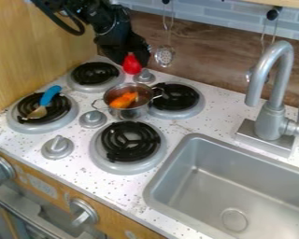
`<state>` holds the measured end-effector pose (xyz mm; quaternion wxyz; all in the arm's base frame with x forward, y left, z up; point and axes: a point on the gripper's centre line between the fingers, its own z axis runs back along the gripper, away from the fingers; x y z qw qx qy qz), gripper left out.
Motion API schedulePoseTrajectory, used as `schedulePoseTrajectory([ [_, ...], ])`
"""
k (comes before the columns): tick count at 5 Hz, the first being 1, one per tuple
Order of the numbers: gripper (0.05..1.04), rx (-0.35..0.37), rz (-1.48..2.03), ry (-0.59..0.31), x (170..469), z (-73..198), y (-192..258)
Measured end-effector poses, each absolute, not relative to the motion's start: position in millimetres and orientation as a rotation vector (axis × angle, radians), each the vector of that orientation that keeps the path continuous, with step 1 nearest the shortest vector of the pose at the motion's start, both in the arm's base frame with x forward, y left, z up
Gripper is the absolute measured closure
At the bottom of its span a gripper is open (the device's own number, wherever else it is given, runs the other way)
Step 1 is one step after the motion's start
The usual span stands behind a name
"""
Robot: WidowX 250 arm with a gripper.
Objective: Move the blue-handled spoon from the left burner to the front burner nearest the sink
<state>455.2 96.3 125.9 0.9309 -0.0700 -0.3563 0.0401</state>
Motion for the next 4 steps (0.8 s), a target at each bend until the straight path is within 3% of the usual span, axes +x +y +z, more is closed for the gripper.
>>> schedulePoseTrajectory([
  [2, 0.082, -0.135, 0.182, -0.677, 447, 101, 117],
  [3, 0.082, -0.073, 0.264, -0.651, 435, 96, 142],
  [4, 0.082, -0.032, 0.367, -0.721, 416, 124, 170],
])
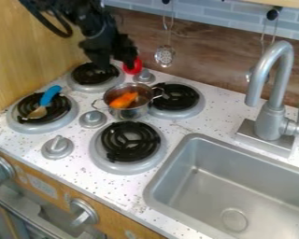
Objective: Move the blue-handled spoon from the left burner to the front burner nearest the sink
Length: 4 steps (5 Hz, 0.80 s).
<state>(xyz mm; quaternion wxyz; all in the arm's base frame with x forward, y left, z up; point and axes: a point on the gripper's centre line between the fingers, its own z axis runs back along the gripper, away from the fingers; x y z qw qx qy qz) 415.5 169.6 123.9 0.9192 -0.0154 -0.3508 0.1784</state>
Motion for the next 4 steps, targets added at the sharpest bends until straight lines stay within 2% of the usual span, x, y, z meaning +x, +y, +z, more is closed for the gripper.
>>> schedulePoseTrajectory([
  [2, 0.082, 0.068, 0.58, -0.708, 371, 126, 242],
  [3, 0.082, 0.121, 0.657, -0.69, 358, 118, 281],
  [4, 0.082, 0.136, 0.706, -0.634, 349, 92, 303],
])
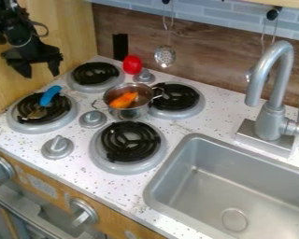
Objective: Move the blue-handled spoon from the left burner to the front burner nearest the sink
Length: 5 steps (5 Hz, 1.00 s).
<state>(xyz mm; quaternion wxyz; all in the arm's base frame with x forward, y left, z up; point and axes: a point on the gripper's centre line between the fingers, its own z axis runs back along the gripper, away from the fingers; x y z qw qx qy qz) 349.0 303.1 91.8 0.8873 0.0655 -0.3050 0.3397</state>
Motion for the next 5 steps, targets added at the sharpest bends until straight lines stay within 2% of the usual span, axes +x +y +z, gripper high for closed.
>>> schedulePoseTrajectory([
  [1, 0.082, 0.058, 0.71, -0.627, 351, 79, 303],
  [2, 0.082, 0.057, 0.696, -0.617, 349, 75, 303],
  [4, 0.082, 0.031, 0.7, -0.55, 345, 45, 299],
  [5, 0.082, 0.028, 0.694, -0.542, 346, 41, 300],
])
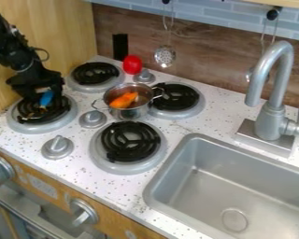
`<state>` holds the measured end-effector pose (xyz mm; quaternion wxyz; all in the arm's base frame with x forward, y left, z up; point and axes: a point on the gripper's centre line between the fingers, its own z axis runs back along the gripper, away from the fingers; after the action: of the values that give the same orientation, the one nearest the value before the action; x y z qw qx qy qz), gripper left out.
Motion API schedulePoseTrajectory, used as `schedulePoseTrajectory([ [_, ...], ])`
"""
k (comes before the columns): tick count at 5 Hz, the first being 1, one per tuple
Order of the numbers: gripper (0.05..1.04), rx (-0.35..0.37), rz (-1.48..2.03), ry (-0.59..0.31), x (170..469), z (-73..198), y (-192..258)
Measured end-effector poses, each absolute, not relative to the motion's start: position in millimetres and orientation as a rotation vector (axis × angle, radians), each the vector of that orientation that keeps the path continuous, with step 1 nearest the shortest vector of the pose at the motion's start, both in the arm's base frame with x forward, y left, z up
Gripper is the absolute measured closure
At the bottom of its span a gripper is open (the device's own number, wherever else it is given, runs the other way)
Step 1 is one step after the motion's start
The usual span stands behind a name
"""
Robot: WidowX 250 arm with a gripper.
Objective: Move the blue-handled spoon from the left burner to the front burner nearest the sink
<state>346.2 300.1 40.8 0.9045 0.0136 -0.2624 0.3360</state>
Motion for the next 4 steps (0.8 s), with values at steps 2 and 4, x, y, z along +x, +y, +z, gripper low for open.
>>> schedulePoseTrajectory([
  [2, 0.39, 0.068, 0.707, -0.57, 349.1, 34.9, 299.4],
  [4, 0.64, 0.075, 0.726, -0.578, 348.1, 33.2, 299.8],
])
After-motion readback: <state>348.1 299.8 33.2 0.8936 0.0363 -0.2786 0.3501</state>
